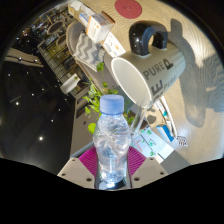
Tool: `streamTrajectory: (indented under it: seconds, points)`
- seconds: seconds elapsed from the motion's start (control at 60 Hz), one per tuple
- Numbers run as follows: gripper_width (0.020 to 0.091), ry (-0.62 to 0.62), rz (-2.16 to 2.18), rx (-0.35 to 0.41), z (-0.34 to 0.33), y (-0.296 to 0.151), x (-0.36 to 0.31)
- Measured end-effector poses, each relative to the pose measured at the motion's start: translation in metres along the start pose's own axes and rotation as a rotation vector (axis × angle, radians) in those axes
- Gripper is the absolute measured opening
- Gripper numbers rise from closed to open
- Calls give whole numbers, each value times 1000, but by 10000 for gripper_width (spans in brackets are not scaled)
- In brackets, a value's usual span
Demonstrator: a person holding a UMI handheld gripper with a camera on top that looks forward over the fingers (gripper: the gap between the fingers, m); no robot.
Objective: Pour water
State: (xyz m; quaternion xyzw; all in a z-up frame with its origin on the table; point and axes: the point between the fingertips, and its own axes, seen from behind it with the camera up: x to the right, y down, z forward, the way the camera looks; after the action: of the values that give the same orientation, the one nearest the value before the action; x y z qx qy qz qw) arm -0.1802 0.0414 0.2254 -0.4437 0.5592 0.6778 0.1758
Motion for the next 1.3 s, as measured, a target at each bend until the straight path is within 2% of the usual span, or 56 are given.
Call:
streamTrajectory:
  seconds: [0.183, 0.283, 0.433, 0.583, 0.683, 0.733, 0.75, 0.9, 1.217, 1.3]
  points:
    - [354, 23, -353, -40, -11, 22, -43]
    - [357, 27, -643, -27, -23, 24, -86]
    - [360, 55, -1163, 78, -58, -19, -152]
    - [359, 173, -1647, 138, -84, -80, -179]
    - [359, 281, -1892, 143, -91, -137, -166]
    - [360, 334, -1988, 125, -94, -161, -152]
    - [360, 342, -2013, 118, -95, -181, -144]
    - [359, 458, -2147, 61, -101, -244, -95]
    - [366, 535, -2134, -38, -109, -298, -31]
    - [377, 485, -2139, -16, -112, -294, -35]
